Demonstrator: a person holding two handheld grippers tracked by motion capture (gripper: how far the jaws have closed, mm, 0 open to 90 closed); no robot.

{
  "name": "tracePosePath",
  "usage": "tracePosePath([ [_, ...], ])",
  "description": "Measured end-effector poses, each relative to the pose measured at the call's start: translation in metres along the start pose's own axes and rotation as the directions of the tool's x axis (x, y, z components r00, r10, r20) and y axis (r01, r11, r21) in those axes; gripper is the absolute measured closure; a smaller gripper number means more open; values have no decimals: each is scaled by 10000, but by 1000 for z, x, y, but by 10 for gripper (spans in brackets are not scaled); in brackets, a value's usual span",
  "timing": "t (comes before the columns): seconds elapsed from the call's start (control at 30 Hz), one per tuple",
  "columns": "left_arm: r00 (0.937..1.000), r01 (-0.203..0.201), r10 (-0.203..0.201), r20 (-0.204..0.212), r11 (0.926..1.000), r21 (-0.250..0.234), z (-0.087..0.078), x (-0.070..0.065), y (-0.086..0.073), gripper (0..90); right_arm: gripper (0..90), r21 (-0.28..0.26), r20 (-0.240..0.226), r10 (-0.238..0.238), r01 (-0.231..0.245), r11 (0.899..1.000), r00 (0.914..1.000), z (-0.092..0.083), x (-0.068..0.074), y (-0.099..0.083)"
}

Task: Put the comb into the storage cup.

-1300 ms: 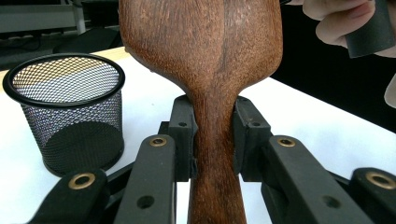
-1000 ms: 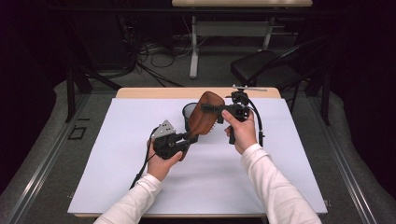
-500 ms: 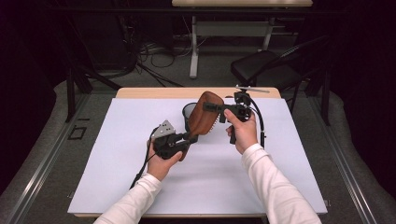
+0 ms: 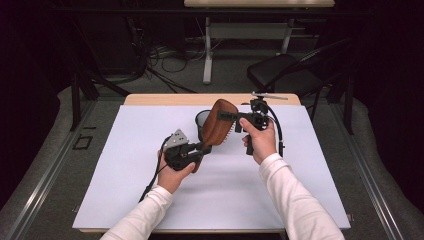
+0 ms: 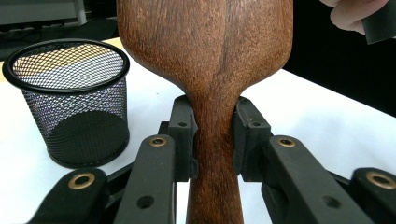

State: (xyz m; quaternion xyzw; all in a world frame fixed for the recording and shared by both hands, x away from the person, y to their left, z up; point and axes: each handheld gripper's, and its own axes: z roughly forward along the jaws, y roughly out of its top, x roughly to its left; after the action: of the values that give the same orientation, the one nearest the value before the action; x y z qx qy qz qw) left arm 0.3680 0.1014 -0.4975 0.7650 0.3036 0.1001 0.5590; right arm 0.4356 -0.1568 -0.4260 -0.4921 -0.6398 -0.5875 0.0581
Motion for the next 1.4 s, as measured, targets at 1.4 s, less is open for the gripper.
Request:
tracePosePath([
  [1.4, 9995, 10, -6, -303, 9999, 158, 1, 3, 0, 680, 508, 509, -400, 1121, -1100, 9926, 9929, -3, -9, 2],
])
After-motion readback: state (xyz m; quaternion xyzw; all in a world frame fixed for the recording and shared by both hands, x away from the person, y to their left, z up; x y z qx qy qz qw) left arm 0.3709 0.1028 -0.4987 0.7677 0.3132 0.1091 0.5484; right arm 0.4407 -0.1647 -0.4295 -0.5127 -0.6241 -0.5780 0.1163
